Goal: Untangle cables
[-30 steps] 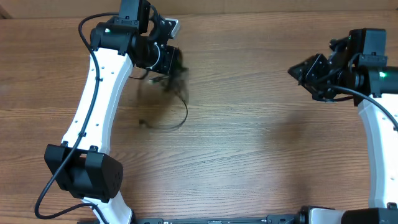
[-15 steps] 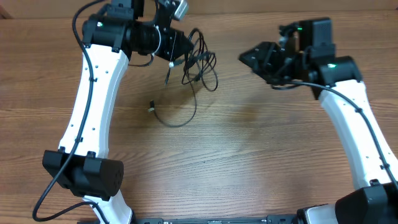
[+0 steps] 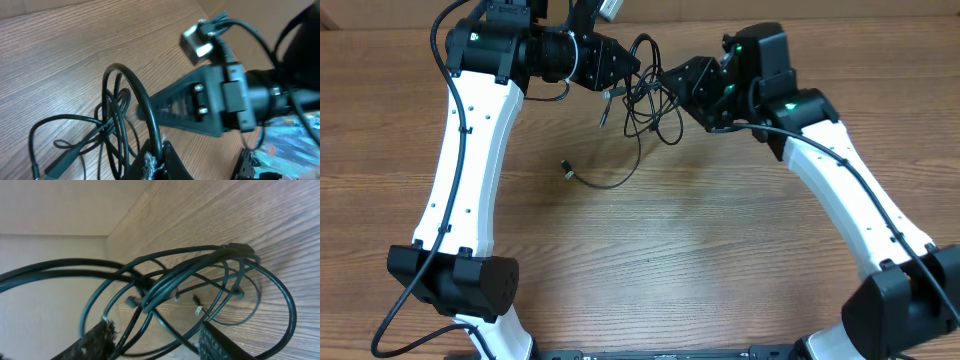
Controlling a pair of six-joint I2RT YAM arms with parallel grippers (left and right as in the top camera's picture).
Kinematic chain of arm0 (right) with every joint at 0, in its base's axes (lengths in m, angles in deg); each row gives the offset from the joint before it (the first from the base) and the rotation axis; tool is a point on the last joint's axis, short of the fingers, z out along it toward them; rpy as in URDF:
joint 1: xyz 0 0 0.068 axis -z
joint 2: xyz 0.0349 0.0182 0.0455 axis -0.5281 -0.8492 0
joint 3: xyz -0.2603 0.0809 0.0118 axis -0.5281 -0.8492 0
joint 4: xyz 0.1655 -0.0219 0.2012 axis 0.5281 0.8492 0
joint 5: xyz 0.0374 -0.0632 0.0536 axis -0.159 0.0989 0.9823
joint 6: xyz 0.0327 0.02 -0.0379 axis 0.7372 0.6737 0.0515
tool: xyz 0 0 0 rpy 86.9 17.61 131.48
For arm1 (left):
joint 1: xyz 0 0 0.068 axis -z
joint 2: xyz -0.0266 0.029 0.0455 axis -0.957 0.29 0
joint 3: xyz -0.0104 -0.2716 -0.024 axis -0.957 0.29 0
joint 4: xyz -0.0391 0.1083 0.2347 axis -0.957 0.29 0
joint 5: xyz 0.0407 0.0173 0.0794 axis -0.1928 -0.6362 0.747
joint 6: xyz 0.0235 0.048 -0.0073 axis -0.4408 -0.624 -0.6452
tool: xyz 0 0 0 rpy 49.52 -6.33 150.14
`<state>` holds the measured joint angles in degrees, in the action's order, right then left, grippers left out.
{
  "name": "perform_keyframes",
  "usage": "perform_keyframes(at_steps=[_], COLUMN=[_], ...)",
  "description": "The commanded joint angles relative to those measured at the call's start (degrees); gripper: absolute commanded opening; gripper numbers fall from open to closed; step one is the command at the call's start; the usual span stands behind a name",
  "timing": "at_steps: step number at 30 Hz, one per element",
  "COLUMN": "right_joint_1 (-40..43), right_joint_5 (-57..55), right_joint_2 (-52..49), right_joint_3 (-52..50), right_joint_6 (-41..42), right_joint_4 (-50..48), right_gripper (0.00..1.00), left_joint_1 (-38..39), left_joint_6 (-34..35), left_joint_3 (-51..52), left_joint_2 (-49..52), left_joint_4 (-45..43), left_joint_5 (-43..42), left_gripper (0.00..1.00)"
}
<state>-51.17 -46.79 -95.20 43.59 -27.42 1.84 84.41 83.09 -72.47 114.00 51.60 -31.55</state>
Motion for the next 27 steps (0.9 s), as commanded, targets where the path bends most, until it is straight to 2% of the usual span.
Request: perform_keyframes(at_steps=[1, 12, 18, 27], right_joint_1=[-1.0, -1.4, -1.6, -2.6], right_joint_5=[-2.1, -3.3, -4.3, -4.2], right_joint_2=[-2.7, -6.8, -8.5, -9.9], right_joint_3=[0.9, 0.9, 0.9, 0.9], right_joint_6=[3.5, 3.4, 2.9, -1.6], right_joint_4=[-1.6, -10.6, -10.2, -9.2], right_gripper=[0.51, 0.49, 0.34, 0.32], left_joint_1=[0.1, 0.4, 0.4, 0.4], left_joint_6=[0.6, 0.6, 0.6, 1.5], left_joint_3=[-1.6, -1.6, -1.6, -1.6], left_joint_2=[-0.3, -0.3, -0.3, -0.3], left_joint_4=[-0.2, 0.6, 0.7, 1.3], left_joint_5=[-2.4, -2.4, -2.4, -2.4], left_gripper=[0.04, 0.04, 0.04, 0.04])
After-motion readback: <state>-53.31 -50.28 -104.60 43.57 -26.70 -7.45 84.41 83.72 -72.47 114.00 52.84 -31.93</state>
